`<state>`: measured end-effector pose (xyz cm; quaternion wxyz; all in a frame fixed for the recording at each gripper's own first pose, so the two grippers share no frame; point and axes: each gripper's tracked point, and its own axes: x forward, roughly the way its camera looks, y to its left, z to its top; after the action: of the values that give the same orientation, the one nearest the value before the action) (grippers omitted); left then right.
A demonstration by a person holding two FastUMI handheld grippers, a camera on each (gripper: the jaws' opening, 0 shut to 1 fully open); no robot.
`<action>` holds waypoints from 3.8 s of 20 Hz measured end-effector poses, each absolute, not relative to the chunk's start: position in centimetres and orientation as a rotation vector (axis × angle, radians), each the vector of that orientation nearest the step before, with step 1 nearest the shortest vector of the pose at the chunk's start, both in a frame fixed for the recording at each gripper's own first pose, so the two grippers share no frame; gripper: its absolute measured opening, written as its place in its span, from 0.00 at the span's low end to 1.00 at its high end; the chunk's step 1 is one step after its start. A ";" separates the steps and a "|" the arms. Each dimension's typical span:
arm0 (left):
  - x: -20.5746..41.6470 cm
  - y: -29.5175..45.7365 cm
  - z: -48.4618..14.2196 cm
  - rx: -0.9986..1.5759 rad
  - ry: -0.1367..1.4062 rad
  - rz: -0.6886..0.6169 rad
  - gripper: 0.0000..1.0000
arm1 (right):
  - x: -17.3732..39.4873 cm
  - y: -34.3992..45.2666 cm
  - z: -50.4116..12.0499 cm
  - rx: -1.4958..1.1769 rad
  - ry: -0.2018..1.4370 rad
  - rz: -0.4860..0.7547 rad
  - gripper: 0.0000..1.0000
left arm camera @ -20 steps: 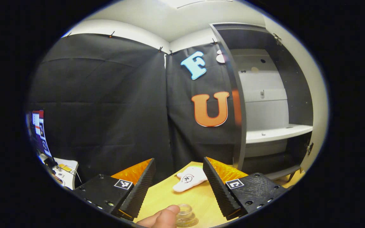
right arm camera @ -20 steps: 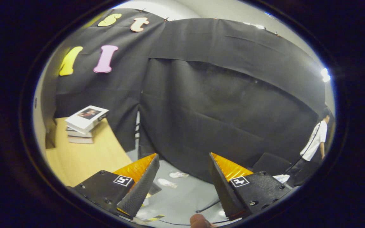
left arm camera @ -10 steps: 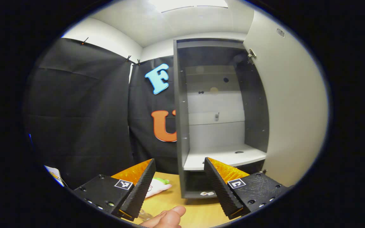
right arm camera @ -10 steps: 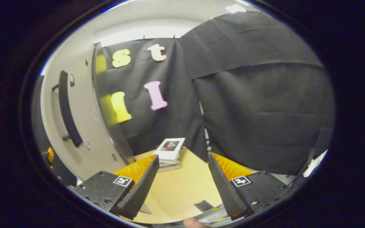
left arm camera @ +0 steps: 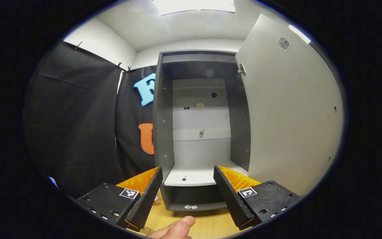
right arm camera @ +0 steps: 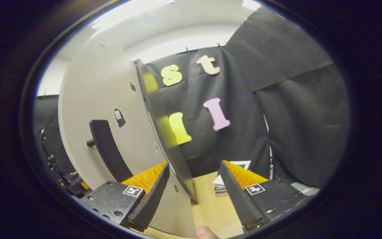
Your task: Open the cabinet door with the right hand, grasp the bottle in the cabinet with the left hand and place it on the coaster, then close the cabinet door with the right hand.
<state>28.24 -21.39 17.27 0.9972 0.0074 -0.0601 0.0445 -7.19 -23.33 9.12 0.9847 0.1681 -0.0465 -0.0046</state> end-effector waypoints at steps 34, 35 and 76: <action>18.3 -4.9 12.0 0.159 -0.001 0.579 0.93 | 3.4 0.6 11.3 0.162 0.031 0.631 0.97; 17.8 -4.7 11.9 0.165 0.002 0.590 0.93 | 3.9 1.2 11.2 0.161 0.035 0.643 0.97; 25.7 -21.5 15.0 0.115 -0.038 0.223 0.96 | 2.1 -8.1 0.4 -0.034 0.113 0.187 0.98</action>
<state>25.72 -21.47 14.95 0.9919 0.0573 -0.0192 0.1113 2.10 -8.14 0.42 0.9939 -0.0169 0.0566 0.0931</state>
